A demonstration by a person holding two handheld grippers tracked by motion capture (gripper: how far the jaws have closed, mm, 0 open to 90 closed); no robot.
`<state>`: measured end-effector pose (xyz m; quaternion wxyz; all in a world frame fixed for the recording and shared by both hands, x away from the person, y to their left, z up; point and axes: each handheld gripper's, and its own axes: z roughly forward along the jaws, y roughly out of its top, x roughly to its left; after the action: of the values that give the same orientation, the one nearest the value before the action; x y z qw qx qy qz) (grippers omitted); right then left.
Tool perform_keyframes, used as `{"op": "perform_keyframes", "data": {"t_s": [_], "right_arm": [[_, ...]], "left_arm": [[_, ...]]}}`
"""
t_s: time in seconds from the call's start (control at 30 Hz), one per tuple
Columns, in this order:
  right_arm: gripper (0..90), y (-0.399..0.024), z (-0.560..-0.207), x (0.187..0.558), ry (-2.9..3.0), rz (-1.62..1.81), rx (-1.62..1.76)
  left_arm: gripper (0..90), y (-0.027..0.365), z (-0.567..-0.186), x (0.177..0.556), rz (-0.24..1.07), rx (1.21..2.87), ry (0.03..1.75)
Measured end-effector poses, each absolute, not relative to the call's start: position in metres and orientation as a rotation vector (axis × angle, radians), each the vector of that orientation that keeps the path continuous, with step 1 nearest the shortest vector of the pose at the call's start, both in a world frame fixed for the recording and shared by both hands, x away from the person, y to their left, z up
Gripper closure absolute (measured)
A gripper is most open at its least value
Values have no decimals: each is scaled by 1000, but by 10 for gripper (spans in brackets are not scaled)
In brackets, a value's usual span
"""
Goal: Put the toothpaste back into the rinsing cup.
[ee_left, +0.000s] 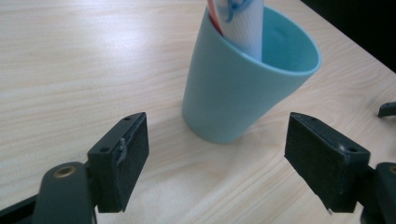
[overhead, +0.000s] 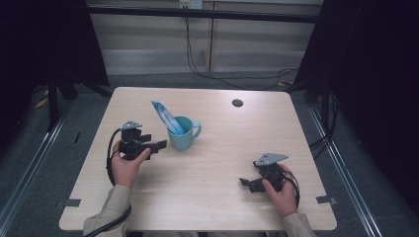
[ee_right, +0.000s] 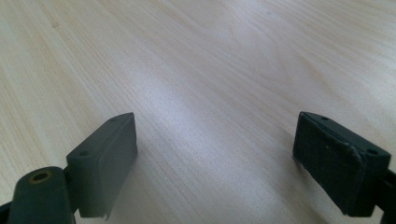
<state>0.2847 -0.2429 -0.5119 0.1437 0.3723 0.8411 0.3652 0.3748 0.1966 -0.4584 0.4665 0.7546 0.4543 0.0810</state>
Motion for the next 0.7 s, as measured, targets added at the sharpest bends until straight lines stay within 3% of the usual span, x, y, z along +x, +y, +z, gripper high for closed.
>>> {"op": "perform_keyframes", "data": {"t_s": [0.7], "right_arm": [[131,-243,-512,285,2425,1053,1072]], "left_arm": [[189,204,-480,363,195,1936,1135]]}}
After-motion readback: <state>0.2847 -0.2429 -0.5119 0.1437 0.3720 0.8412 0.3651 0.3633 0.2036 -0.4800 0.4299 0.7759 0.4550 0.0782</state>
